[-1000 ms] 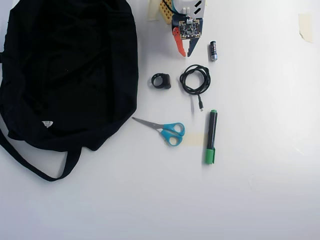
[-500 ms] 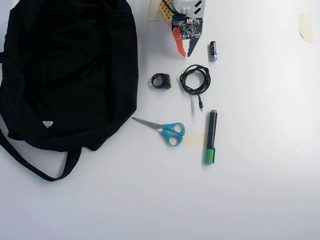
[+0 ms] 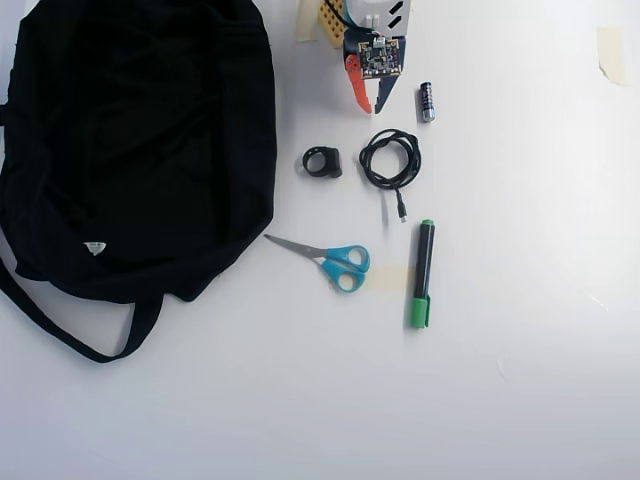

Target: Put the cable into the black bag

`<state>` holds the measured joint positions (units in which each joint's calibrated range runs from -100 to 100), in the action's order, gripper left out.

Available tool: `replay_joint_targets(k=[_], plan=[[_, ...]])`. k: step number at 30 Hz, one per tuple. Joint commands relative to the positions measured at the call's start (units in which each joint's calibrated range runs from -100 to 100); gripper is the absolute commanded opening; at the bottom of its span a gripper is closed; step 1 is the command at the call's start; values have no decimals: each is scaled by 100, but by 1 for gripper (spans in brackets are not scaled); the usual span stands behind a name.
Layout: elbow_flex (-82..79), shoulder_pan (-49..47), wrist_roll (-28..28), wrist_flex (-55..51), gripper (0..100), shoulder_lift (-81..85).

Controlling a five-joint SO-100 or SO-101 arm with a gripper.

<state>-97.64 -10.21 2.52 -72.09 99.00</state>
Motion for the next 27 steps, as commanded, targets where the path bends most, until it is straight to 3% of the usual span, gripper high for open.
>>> replay_joint_targets(k=[1, 14, 27], plan=[[-164, 19, -16, -26, 2, 75], [-164, -41, 42, 422, 2, 66], [-92, -41, 47, 4194, 2, -929]])
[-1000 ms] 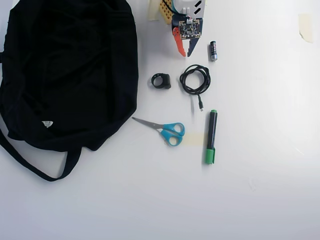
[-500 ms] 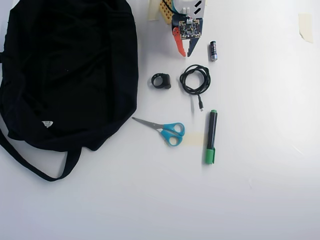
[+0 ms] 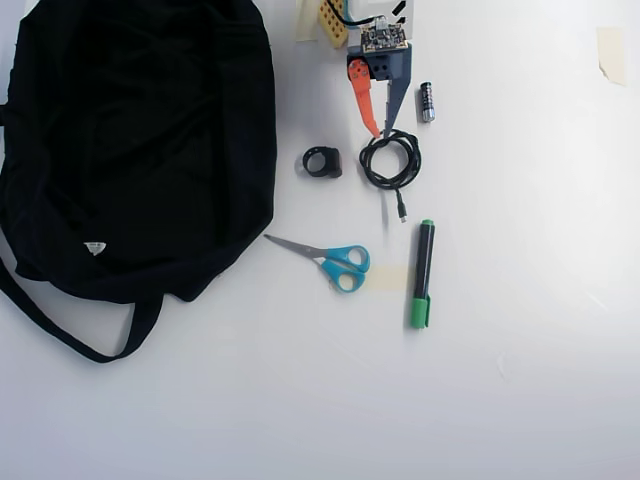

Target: Put the cable into the black bag

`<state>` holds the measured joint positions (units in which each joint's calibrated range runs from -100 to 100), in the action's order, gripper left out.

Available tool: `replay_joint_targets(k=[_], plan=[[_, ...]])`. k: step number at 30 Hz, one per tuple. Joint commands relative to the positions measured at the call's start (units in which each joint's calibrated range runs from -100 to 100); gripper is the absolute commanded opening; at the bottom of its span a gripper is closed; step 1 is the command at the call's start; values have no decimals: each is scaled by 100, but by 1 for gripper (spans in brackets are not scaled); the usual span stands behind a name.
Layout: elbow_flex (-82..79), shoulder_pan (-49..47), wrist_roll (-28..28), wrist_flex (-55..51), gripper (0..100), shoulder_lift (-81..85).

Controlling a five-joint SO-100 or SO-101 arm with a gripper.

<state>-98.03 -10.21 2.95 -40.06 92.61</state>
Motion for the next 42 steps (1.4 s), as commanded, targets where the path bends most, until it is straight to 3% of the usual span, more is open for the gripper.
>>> replay_joint_targets(k=[1, 8, 14, 24, 34, 42], plan=[[-17, -48, 3, 1353, 2, -423], [217, -26, -2, 4032, 2, -1469], [1034, 27, -7, 5152, 2, -2680], [3667, 131, -23, 5143, 2, -4879], [5095, 273, -60, 5100, 2, -6033], [6605, 333, -65, 4058, 2, -6821]])
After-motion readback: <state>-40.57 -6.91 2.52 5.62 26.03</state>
